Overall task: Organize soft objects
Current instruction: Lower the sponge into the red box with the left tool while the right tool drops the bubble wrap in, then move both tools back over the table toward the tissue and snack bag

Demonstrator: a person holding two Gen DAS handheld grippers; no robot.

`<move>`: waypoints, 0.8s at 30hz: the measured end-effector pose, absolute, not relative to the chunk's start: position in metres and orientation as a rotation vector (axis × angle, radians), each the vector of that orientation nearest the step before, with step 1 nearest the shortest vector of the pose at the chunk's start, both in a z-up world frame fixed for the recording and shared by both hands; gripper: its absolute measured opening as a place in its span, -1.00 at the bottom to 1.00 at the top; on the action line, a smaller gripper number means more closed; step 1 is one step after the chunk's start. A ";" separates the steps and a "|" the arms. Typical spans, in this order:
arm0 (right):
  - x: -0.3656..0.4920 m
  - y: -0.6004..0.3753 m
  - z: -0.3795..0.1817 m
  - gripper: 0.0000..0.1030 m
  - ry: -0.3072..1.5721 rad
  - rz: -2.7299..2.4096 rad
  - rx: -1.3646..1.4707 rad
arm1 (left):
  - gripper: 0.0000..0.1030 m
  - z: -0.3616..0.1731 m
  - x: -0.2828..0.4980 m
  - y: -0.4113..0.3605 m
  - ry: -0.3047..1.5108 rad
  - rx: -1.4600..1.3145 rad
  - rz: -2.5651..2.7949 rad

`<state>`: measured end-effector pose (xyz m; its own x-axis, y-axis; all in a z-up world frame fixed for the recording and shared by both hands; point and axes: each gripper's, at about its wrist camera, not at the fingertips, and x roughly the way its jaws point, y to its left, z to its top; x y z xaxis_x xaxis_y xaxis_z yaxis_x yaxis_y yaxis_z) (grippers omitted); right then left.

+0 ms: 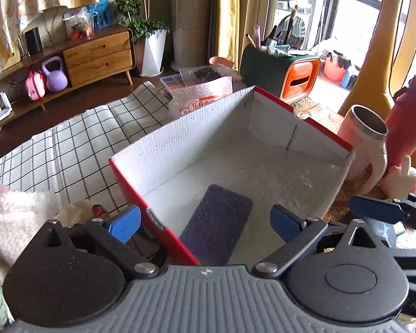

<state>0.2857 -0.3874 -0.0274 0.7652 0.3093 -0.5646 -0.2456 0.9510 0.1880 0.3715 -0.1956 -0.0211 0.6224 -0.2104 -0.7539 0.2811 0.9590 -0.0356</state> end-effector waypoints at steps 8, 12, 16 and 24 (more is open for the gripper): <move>0.249 -0.362 -0.006 0.10 0.584 0.355 0.094 | 0.95 0.003 0.312 -0.154 0.761 0.066 -0.262; 0.230 -0.346 0.003 0.17 0.562 0.384 0.083 | 0.95 0.013 0.279 -0.127 0.713 0.051 -0.253; 0.213 -0.329 0.009 0.23 0.547 0.413 0.094 | 0.95 0.017 0.247 -0.096 0.684 0.032 -0.219; 0.186 -0.295 0.016 0.59 0.512 0.465 0.096 | 0.95 0.017 0.190 -0.035 0.644 0.003 -0.147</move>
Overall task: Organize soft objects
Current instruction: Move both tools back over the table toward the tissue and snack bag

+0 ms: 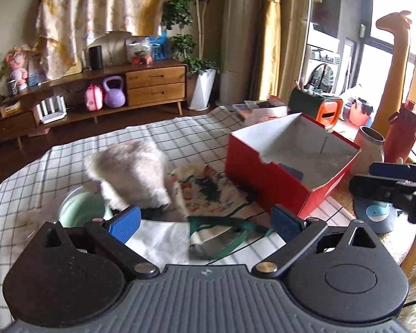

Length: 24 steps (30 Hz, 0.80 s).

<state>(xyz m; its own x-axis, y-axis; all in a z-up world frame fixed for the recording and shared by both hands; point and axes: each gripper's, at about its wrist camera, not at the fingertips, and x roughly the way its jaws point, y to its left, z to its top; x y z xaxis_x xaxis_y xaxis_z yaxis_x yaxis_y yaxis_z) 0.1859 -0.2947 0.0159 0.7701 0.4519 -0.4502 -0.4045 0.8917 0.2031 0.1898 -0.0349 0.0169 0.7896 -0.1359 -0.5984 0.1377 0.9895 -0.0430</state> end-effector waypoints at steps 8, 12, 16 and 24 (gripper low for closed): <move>0.167 -0.262 0.009 0.95 0.481 0.491 0.086 | 1.00 -0.001 0.145 0.016 0.642 -0.042 -0.084; 0.164 -0.249 -0.001 0.99 0.487 0.491 0.075 | 1.00 -0.013 0.127 0.042 0.622 -0.069 -0.017; 0.162 -0.235 -0.012 0.99 0.508 0.503 0.064 | 1.00 -0.023 0.114 0.067 0.605 -0.116 0.066; 0.176 -0.191 -0.033 0.96 0.558 0.592 -0.042 | 1.00 -0.046 0.113 0.115 0.628 -0.181 0.176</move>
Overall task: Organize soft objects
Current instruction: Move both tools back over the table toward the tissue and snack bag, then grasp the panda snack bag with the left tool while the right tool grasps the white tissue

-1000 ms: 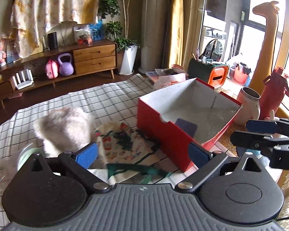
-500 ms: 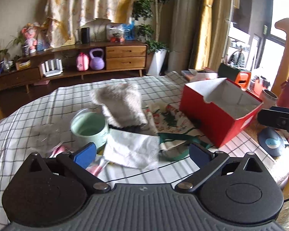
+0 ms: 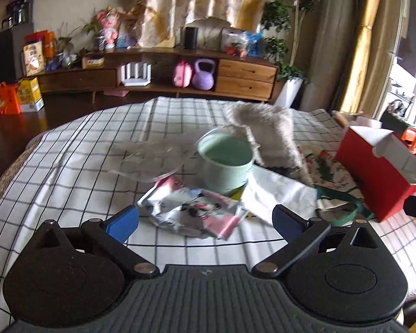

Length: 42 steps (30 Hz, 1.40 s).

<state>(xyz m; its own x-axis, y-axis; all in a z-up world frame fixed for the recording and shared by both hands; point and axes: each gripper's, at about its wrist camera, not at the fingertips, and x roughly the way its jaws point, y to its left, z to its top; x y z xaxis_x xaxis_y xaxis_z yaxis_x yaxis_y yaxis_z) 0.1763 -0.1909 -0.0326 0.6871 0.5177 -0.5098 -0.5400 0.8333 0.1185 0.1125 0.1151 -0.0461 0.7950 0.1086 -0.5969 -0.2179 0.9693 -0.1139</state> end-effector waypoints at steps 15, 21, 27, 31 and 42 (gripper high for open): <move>0.220 -0.114 -0.070 0.89 0.597 0.810 -0.358 | 1.00 -0.091 0.153 0.147 0.735 -0.265 0.279; 0.244 -0.093 -0.082 0.89 0.594 0.879 -0.450 | 1.00 -0.107 0.174 0.161 0.791 -0.371 0.330; 0.265 -0.078 -0.093 0.89 0.605 0.925 -0.523 | 1.00 -0.123 0.193 0.173 0.842 -0.493 0.372; 0.279 -0.073 -0.101 0.89 0.631 0.948 -0.531 | 1.00 -0.128 0.199 0.172 0.842 -0.502 0.390; 0.277 -0.073 -0.124 0.89 0.705 0.994 -0.530 | 0.98 -0.134 0.210 0.171 0.813 -0.526 0.414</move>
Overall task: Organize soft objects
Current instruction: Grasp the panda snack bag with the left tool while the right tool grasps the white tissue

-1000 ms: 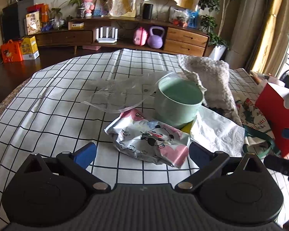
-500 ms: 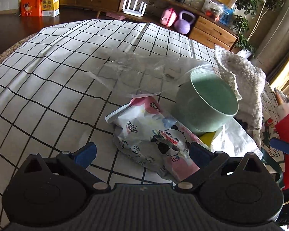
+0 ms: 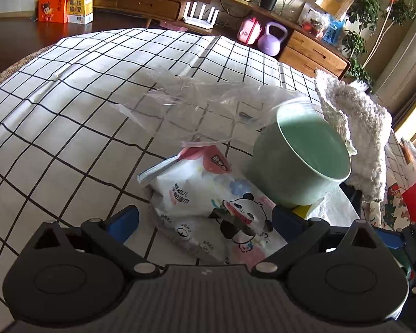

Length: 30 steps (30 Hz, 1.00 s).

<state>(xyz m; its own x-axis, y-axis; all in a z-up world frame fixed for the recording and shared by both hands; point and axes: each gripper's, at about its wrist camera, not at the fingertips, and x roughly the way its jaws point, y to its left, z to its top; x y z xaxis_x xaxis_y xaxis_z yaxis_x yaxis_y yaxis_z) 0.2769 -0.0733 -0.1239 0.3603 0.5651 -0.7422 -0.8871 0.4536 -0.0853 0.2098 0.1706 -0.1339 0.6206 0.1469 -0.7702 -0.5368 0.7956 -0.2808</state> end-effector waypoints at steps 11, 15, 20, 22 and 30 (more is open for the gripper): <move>0.261 -0.072 -0.125 0.52 0.695 0.994 -0.536 | 0.36 -0.134 0.210 0.160 0.785 -0.446 0.436; 0.256 -0.073 -0.123 0.29 0.704 0.997 -0.523 | 0.28 -0.134 0.209 0.161 0.780 -0.436 0.435; 0.247 -0.069 -0.122 -0.28 0.715 0.997 -0.518 | 0.15 -0.133 0.206 0.162 0.776 -0.431 0.428; 0.244 -0.069 -0.121 -0.53 0.709 0.980 -0.519 | 0.06 -0.133 0.203 0.161 0.777 -0.429 0.422; 0.232 -0.085 -0.113 -0.86 0.728 0.926 -0.422 | 0.00 -0.131 0.187 0.161 0.782 -0.444 0.397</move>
<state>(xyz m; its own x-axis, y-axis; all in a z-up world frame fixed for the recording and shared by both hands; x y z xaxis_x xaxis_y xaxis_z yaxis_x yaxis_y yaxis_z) 0.2321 -0.0848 -0.1130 0.3923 0.5676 -0.7238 -0.8372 0.5464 -0.0253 0.1872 0.1605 -0.1310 0.6456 0.1761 -0.7431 -0.4959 0.8367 -0.2325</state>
